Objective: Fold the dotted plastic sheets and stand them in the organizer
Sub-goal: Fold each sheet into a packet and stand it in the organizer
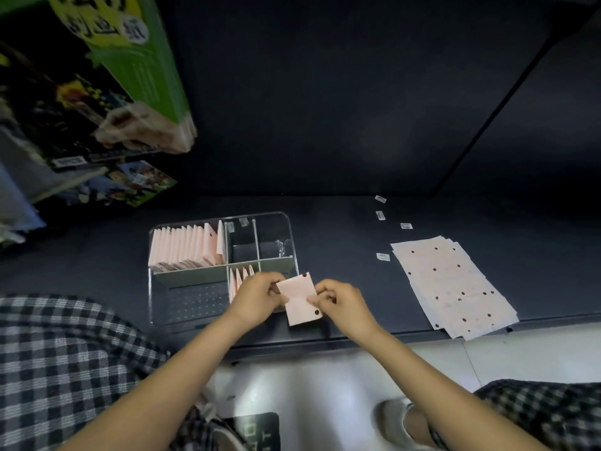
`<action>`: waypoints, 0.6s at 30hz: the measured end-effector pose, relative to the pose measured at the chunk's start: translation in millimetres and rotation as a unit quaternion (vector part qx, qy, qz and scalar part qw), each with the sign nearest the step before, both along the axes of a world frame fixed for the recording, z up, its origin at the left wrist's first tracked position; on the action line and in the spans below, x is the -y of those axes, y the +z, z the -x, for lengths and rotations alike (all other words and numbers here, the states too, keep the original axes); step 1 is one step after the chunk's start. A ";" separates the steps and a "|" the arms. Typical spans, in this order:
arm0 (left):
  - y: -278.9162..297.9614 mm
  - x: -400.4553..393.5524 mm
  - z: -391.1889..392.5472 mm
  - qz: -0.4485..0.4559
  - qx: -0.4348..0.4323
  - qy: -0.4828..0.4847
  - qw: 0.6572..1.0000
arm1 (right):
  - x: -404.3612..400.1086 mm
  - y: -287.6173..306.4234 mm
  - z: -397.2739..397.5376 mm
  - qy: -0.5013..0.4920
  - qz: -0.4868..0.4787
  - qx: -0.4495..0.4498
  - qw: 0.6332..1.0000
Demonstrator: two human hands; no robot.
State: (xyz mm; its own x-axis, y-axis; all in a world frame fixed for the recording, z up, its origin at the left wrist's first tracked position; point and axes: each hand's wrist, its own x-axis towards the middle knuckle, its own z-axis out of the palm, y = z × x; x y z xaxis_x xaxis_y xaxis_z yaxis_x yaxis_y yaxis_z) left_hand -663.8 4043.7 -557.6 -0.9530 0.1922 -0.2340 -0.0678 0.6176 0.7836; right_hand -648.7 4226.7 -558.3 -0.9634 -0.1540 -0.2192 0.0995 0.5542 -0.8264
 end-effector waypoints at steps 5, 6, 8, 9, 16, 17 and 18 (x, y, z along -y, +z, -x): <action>-19.7 25.5 -14.0 0.154 -0.057 0.035 0.986 | 31.1 -4.5 6.6 -0.054 -0.028 -0.011 0.998; -22.7 29.5 -17.7 0.226 -0.069 0.003 0.972 | 35.5 -4.5 7.7 -0.077 -0.020 -0.011 0.997; -27.2 33.6 -22.8 0.300 -0.086 -0.040 0.949 | 43.2 -4.5 9.0 -0.117 0.008 -0.003 0.993; -29.2 34.3 -24.2 0.314 -0.093 -0.046 0.944 | 47.0 -4.7 9.1 -0.126 0.022 0.001 0.992; -34.9 44.6 -23.8 0.383 -0.127 -0.041 0.914 | 75.3 -1.1 18.3 -0.084 -0.074 -0.053 0.992; -35.2 45.6 -23.9 0.383 -0.131 -0.040 0.914 | 79.9 -0.3 20.8 -0.069 -0.109 -0.068 0.989; -35.5 46.5 -24.0 0.381 -0.133 -0.040 0.914 | 84.5 0.4 22.8 -0.051 -0.142 -0.083 0.985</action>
